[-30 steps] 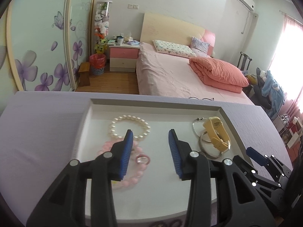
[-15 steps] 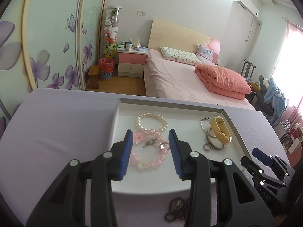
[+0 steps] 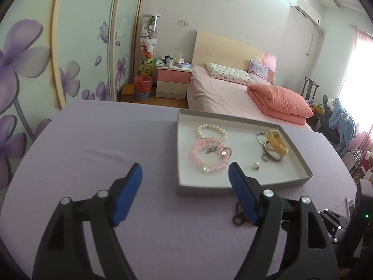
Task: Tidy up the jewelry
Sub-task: 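Grasp the second pearl earring with the right tool, then grasp the dark red bead bracelet with the left tool while the right tool holds the earring, then carry the earring and red bracelet into the tray and open both tools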
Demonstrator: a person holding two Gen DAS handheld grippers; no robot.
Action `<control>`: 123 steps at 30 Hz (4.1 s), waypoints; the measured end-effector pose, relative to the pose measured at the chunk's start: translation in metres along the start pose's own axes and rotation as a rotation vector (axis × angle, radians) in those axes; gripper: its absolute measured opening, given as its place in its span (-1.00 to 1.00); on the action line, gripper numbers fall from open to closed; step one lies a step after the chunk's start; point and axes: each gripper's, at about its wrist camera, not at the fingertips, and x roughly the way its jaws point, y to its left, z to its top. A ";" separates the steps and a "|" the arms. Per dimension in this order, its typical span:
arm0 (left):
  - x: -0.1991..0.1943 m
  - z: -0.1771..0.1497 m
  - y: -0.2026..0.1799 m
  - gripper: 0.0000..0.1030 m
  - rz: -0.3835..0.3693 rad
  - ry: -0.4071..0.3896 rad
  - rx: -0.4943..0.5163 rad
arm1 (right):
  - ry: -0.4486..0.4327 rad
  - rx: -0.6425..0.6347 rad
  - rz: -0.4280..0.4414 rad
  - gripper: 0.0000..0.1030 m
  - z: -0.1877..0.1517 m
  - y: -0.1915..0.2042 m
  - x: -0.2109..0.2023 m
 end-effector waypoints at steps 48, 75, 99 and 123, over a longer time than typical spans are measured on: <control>0.036 -0.057 -0.088 0.55 -0.086 0.158 0.191 | -0.030 0.131 -0.157 -0.61 -0.006 -0.067 -0.026; 0.090 -0.071 -0.134 -0.51 0.012 0.245 0.229 | -0.092 0.141 -0.122 -0.60 -0.001 -0.076 -0.037; 0.020 -0.028 -0.090 -0.84 -0.003 0.053 0.172 | -0.226 -0.067 -0.191 -0.60 0.017 -0.017 -0.057; 0.023 0.048 -0.111 -0.85 0.056 -0.121 0.216 | -0.248 -0.065 -0.197 -0.60 0.044 -0.023 -0.049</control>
